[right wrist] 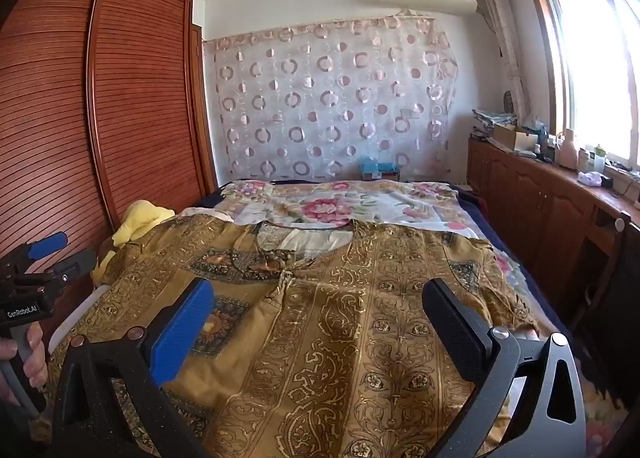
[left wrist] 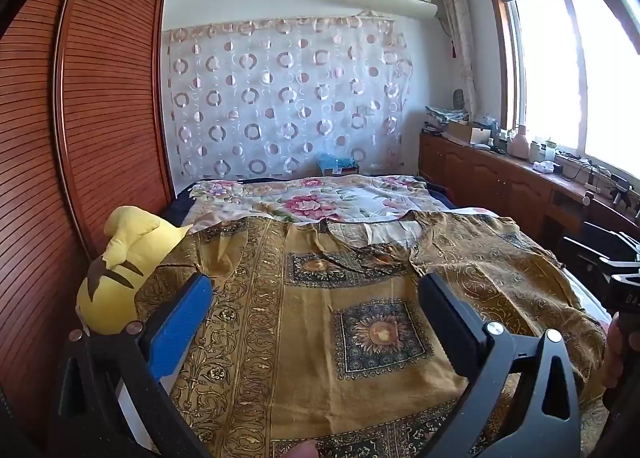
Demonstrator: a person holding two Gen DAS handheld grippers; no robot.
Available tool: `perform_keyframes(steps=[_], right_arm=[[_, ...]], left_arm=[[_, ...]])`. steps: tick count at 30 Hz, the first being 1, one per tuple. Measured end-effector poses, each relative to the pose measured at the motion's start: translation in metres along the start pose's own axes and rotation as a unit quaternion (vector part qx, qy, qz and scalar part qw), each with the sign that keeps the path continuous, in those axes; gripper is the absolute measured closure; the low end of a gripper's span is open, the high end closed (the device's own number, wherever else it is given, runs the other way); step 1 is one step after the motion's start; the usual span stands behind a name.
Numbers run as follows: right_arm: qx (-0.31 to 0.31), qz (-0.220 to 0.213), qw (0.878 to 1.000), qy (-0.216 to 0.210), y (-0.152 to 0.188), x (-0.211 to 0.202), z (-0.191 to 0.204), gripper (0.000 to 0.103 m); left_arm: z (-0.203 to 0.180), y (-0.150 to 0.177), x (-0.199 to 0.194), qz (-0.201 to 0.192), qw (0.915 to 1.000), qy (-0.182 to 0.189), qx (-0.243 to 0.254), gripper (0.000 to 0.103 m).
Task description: Fold small clothes
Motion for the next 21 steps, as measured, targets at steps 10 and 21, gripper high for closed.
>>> perform_keyframes(steps=[10,21], right_arm=[[0.004,-0.002,1.0,0.0,0.0009,-0.0034,-0.0005,0.0],[0.005,-0.001,1.0,0.0,0.0002,-0.0009,0.0005,0.0]], left_arm=[[0.0002,0.0002,0.0003,0.005,1.0,0.002,-0.006,0.0],[0.0004,0.0003,0.0004,0.006,0.9999,0.003,-0.008,0.0]])
Point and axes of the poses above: each gripper's, at about its wrist camera, not at the fingertips, and x roughly the way its jaws point, z to its left, y to its underside, the point moved 2 cm from there along x, roughly the way its jaws point, and after that the axes turned 1 degree about x, right-handed, at the moved point
